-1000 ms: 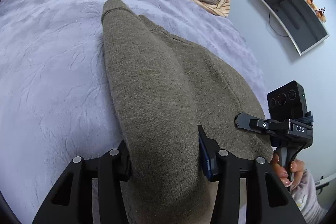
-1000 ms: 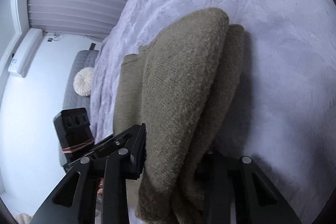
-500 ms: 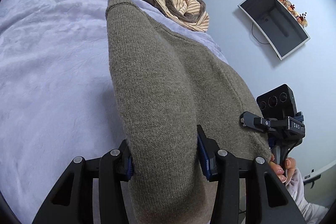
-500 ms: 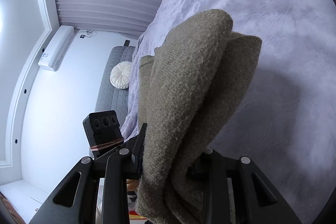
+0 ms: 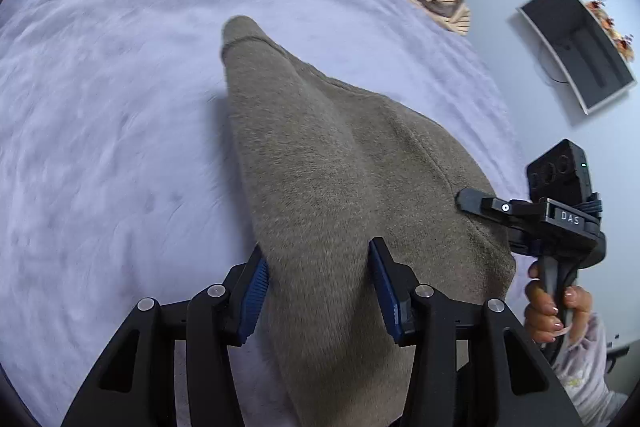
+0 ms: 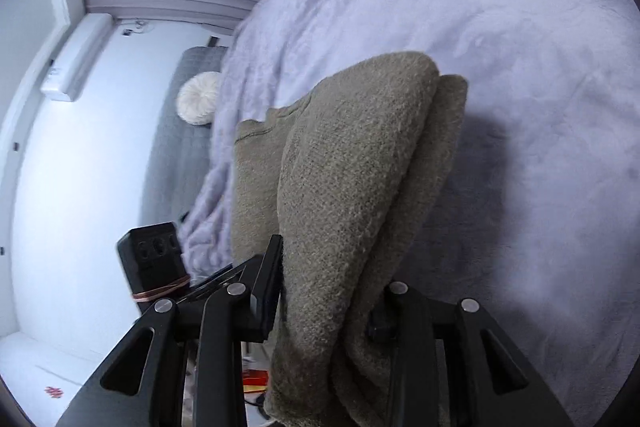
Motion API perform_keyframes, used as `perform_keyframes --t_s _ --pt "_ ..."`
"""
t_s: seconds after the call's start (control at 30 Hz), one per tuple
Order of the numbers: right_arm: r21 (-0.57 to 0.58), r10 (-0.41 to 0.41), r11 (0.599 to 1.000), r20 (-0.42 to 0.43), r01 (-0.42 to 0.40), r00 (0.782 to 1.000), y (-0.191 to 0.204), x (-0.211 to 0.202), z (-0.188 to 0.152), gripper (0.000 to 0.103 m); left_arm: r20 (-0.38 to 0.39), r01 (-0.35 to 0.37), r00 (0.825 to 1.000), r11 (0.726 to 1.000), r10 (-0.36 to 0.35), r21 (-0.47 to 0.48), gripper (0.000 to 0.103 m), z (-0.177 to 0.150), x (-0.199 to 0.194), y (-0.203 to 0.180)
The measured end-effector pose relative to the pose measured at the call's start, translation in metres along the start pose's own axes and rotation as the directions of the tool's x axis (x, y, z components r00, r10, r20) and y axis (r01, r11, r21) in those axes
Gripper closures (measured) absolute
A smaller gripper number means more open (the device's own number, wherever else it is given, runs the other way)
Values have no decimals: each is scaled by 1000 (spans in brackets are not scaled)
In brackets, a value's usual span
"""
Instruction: Fold small clothes
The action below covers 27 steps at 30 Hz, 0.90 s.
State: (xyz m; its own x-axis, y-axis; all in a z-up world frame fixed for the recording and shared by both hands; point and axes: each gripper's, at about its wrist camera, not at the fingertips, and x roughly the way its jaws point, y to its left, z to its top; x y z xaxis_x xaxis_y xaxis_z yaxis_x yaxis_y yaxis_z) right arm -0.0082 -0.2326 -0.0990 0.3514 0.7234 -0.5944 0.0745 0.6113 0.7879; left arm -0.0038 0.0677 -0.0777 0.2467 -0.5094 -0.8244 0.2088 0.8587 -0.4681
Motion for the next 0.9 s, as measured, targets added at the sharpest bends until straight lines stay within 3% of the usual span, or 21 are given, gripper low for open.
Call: perform_keyframes --t_s 0.07,0.17,0.27,0.33,0.37,0.4,0.43,0.5,0.53,0.57,0.6,0.63,0.7,0.77,0.9 --pt "21 -97 995 25 97 995 -10 -1 -1 63 48 -53 997 998 54 -28 54 -12 -5 16" --pt "101 23 994 62 -29 998 -30 -7 6 51 95 -70 993 995 76 -65 54 -18 -18 29" --pt "234 166 954 105 -187 980 -56 3 17 49 144 -66 987 995 76 -78 54 -17 -31 29" --pt "278 190 935 126 -219 974 -62 11 20 68 180 -59 981 997 67 -53 54 -11 -37 17" --pt "232 149 956 134 -177 980 -52 9 22 77 195 -60 979 998 66 -32 54 -10 -39 9" --pt "155 113 979 140 -134 984 -37 7 24 77 205 -68 976 998 67 -6 53 -9 -40 1" --pt "41 57 997 145 -63 988 -19 1 21 77 208 -78 975 997 72 18 45 -8 -38 -7" --pt "-155 -118 977 168 144 979 16 -3 18 80 196 -99 977 994 87 52 35 -11 -27 -18" --pt "-229 -267 923 192 308 944 23 -2 17 80 179 -117 978 991 102 71 35 -14 -18 -23" --pt "-264 -450 826 220 497 865 24 6 16 80 159 -139 980 986 124 90 35 -17 -8 -27" --pt "-261 -560 757 213 599 801 16 12 17 80 142 -166 978 981 151 101 35 -20 1 -31" --pt "-240 -566 767 186 595 804 6 10 15 80 131 -188 976 976 173 108 35 -24 8 -33" --pt "-145 -484 850 164 506 860 -11 -10 9 80 138 -200 973 973 185 111 35 -31 8 -34" --pt "-93 -402 902 173 421 899 -13 -29 4 80 134 -192 975 976 177 107 35 -33 6 -32" --pt "-177 -290 928 214 329 933 23 -48 -28 80 146 -206 971 973 190 101 35 -34 0 -36"
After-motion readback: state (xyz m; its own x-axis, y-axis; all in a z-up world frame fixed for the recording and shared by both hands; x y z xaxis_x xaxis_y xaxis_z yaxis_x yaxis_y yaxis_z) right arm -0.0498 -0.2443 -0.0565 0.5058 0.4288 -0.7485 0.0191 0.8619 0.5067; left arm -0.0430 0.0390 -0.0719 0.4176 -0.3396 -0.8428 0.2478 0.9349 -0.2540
